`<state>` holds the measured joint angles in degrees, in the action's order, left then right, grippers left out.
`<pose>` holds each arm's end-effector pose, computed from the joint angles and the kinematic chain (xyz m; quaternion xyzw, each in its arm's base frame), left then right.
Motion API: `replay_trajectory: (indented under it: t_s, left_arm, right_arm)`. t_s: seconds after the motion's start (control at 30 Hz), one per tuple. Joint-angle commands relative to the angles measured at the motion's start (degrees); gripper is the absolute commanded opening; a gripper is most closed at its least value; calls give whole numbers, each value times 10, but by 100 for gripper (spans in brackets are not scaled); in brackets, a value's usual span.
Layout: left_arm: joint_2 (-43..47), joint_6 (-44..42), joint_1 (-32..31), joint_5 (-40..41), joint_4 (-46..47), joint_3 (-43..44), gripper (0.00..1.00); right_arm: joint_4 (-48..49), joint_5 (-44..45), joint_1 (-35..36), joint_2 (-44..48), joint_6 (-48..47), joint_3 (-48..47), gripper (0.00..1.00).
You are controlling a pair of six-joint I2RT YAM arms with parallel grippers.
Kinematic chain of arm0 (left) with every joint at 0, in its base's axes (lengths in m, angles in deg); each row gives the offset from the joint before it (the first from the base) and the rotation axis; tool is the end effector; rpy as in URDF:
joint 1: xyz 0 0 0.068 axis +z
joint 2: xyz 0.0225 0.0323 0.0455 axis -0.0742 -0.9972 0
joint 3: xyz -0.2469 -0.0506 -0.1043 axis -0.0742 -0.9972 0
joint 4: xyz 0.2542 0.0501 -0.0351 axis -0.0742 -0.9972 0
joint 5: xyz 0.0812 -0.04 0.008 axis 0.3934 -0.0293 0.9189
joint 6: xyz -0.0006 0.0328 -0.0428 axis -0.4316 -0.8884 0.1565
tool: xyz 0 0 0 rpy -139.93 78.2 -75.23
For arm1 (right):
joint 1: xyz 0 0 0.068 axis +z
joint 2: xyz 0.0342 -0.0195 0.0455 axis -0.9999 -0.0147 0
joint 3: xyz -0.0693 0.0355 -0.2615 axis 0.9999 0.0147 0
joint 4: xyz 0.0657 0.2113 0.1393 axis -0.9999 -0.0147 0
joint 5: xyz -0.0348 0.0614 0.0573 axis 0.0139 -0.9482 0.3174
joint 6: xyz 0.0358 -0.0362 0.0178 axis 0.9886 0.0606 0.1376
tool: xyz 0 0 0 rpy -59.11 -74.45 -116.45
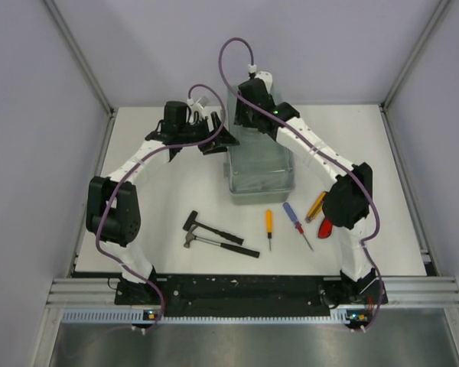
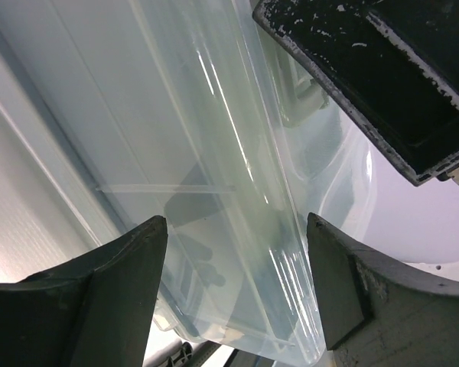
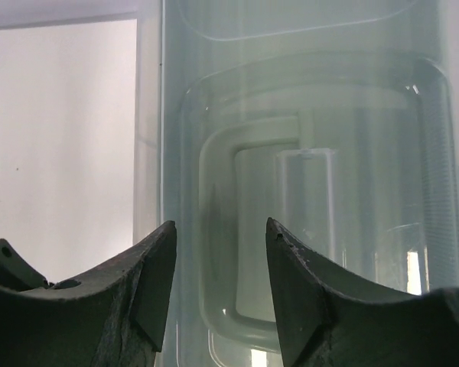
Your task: Pack the tool kit
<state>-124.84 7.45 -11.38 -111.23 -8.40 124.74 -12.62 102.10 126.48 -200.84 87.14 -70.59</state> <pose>0.3853 -0.1337 0.2843 0.0345 0.8283 -0.4959 0.2584 0.3877 0.2799 0.3548 0.0214 0.8741 0.1209 0.4700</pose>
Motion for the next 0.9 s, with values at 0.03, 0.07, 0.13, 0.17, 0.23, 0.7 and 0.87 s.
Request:
replay_trajectory:
  t_s: [0.03, 0.07, 0.13, 0.17, 0.23, 0.7, 0.87]
  left_arm:
    - [-15, -14, -2, 43, -31, 13, 76]
    - [-16, -14, -2, 42, -31, 14, 76]
    - [-16, -15, -2, 41, -31, 14, 76]
    - [-15, -16, -2, 41, -33, 14, 76]
    - [-14, -19, -1, 41, -35, 17, 76]
    - [-20, -30, -1, 25, -32, 41, 76]
    - [-20, -37, -1, 27, -41, 63, 77]
  right_arm:
    - [-17, 35, -5, -7, -36, -25, 51]
    - [-16, 9, -6, -10, -38, -28, 51]
    - [-12, -58, -12, -16, -33, -30, 53]
    - [-12, -90, -15, -21, -27, -30, 53]
    - [-11, -145, -19, -28, -17, -30, 55]
    - [262, -590, -99, -1, 161, 130, 57]
    - [364, -637, -116, 6, 226, 180, 57]
